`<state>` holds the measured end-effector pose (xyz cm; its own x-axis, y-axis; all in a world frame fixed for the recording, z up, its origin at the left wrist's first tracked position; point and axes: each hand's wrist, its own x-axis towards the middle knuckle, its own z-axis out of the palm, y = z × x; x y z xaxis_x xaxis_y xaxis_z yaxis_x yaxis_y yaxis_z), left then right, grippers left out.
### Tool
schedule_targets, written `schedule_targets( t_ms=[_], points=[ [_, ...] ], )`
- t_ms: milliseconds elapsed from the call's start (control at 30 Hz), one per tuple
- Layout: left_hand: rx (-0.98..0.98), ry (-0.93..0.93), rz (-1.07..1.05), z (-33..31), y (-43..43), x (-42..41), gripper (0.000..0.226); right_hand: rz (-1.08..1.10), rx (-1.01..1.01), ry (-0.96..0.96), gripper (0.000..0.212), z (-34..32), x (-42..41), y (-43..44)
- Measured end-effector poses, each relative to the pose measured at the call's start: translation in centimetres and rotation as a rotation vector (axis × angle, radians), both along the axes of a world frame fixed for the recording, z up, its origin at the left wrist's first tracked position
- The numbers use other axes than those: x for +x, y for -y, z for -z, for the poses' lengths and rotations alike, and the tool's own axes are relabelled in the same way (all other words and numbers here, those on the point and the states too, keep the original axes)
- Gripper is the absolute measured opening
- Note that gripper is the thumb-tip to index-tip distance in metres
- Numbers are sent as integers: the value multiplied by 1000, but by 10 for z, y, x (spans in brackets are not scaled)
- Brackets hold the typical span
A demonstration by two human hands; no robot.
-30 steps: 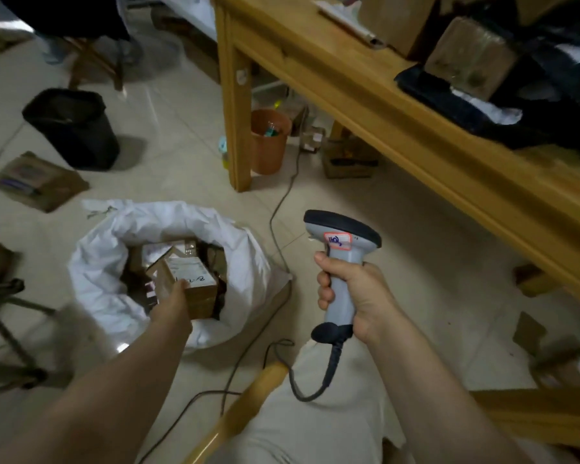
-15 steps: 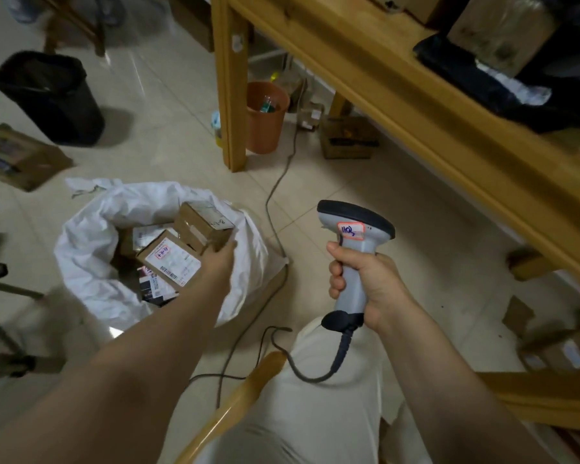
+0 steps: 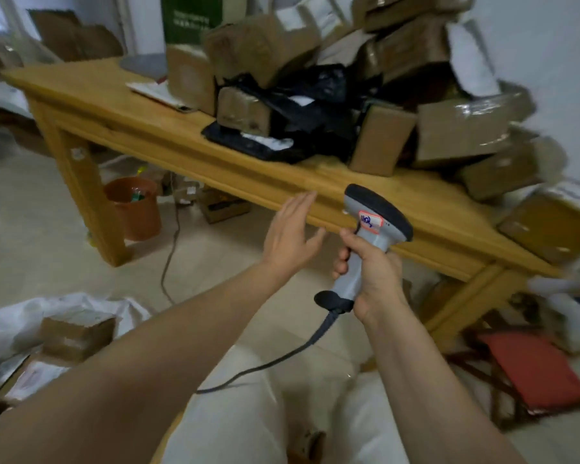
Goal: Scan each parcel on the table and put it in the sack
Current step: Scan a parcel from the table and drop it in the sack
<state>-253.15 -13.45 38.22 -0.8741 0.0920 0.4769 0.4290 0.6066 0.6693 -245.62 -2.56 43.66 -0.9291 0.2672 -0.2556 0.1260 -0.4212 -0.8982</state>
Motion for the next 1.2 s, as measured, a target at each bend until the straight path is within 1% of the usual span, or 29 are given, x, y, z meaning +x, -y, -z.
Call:
schedule_targets(
  t_ms=[200,300,367,433,533,633,700,733,933,1133,1167,1200],
  points=[
    [-81,-118,263,-69,-138,-11,61,345,-105,-99,17,-38,22,-115],
    [-107,-90,344,-92,-203,-10,69,441,-156,-149,16,-42,29,-164],
    [-101,-19,353,-103,-241,-12,85,506,-164,-179,14,-41,34,-193],
    [-106,95,346,-111,-275,-12,105,549,-176,-192,11,-40,39,-217],
    [-190,246,313,-116,-320,-10,133,599,-207,-192,10,-36,46,-243],
    [-233,417,230,-118,-352,-6,145,616,-230,-193,13,-30,49,-259],
    [-189,495,197,-118,-365,-7,147,610,-230,-184,12,-25,51,-265],
    [-168,503,180,-118,-369,-8,147,604,-227,-180,11,-22,52,-267],
    [-169,441,142,-115,-364,-16,135,599,-233,-159,11,-5,54,-277],
    [-154,384,291,-96,-321,-7,132,715,-227,-93,9,4,50,-281],
    [-150,370,314,-94,-311,-4,132,740,-218,-82,14,5,49,-280],
    [-148,358,334,-92,-302,-1,133,751,-221,-78,25,6,47,-279]
  ],
)
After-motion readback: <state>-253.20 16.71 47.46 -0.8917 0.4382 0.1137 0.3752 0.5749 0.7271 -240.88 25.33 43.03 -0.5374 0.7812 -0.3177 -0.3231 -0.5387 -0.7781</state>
